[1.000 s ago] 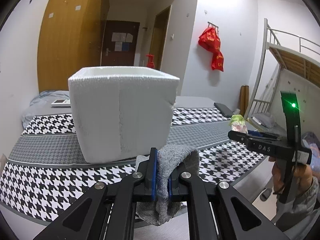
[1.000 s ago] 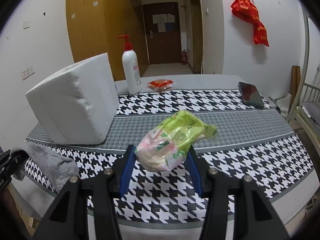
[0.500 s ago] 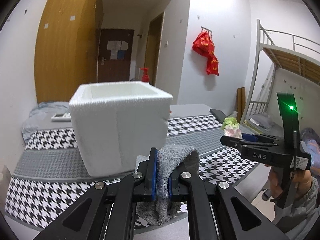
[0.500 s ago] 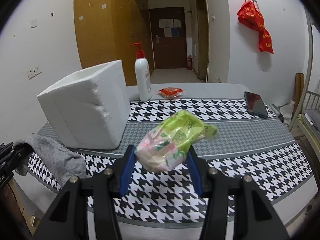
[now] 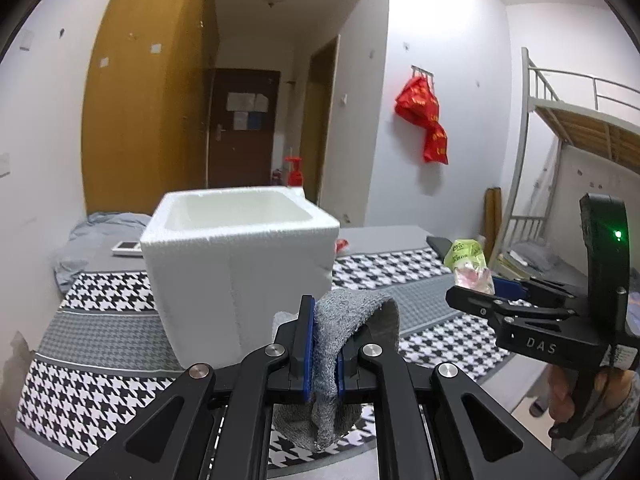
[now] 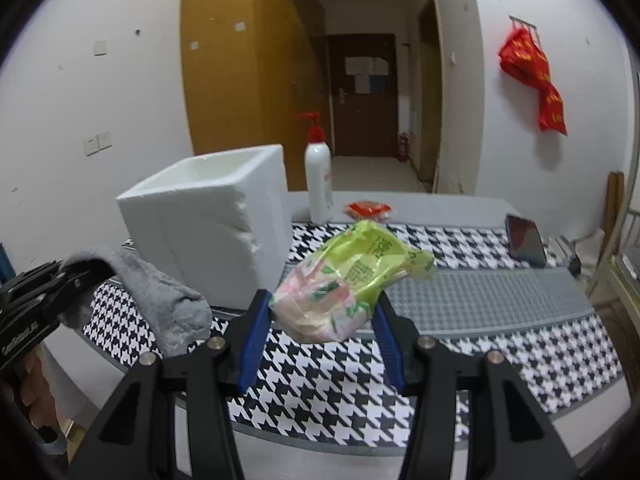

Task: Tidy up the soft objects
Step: 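Carry the sock with the left tool while the right tool carries the soap over the foam box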

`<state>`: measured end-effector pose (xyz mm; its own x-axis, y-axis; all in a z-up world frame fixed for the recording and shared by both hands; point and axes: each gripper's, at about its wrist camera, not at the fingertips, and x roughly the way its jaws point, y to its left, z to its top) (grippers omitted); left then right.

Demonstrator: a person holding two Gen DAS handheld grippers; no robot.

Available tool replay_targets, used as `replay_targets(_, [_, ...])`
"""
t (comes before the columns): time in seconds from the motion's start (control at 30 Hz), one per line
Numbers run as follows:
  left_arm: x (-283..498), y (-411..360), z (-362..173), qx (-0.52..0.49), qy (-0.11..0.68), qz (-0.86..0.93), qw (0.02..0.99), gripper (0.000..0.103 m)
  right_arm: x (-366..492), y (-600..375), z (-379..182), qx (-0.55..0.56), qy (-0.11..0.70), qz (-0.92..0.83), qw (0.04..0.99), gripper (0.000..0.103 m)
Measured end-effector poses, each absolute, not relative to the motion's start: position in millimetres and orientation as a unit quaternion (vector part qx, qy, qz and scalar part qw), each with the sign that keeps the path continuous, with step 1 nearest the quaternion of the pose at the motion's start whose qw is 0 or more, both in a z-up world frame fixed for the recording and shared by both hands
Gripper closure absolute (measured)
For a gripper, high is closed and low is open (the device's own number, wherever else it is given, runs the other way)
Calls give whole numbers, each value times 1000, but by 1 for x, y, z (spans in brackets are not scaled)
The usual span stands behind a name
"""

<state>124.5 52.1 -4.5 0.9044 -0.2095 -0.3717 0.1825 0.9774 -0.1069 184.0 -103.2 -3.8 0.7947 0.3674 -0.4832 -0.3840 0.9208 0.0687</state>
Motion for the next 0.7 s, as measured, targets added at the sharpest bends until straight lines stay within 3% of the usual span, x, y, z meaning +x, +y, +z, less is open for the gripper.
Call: replay_targets(0.7, [100, 89, 31, -20, 155, -32, 987, 94, 173, -65, 21, -26, 214, 237, 947, 48])
